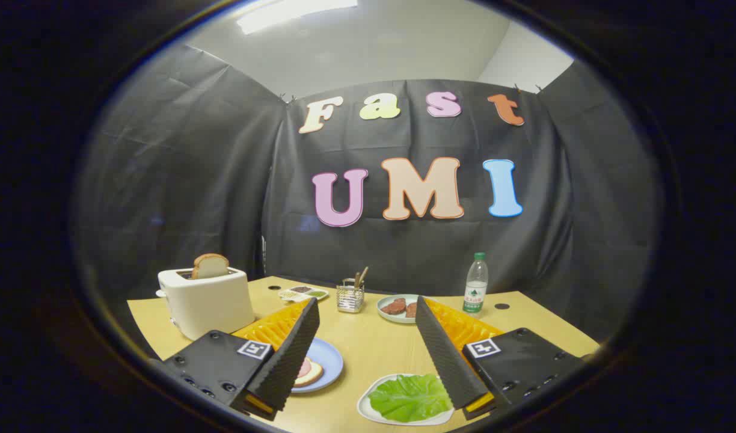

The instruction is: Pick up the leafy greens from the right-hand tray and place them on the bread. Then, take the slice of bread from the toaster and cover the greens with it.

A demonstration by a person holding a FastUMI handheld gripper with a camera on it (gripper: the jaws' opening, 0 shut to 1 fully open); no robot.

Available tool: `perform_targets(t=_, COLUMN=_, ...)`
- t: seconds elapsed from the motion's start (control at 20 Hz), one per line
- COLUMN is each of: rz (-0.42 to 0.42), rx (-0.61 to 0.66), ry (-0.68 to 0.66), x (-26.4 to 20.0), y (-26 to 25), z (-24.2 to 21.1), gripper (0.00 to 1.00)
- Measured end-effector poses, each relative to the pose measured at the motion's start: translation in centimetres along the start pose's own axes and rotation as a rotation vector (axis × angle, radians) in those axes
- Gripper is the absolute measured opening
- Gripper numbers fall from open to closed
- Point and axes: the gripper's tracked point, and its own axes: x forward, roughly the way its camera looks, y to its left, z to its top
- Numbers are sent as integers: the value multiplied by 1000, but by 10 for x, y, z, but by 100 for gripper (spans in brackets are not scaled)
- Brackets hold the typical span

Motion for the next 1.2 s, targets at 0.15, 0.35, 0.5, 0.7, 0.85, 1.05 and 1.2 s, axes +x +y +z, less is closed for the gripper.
perform_targets(t=0.15, rz=-3, rx=0, ry=1, x=-1, y=-1, z=-1, gripper=100)
perform_targets(t=0.35, rz=-10, rx=10, ry=6, x=-1, y=-6, z=-4, gripper=100)
perform_targets(t=0.5, rz=-19, rx=13, ry=12, x=-1, y=-11, z=-6, gripper=100)
perform_targets(t=0.7, rz=-32, rx=39, ry=28, x=0, y=-20, z=-12, gripper=100)
perform_targets(t=0.85, rz=-39, rx=56, ry=30, x=-1, y=-26, z=-11, gripper=100)
perform_targets(t=1.05, rz=-77, rx=57, ry=27, x=-6, y=-45, z=-8, gripper=100)
perform_targets(t=1.2, rz=-121, rx=71, ry=40, x=-13, y=-69, z=-11, gripper=100)
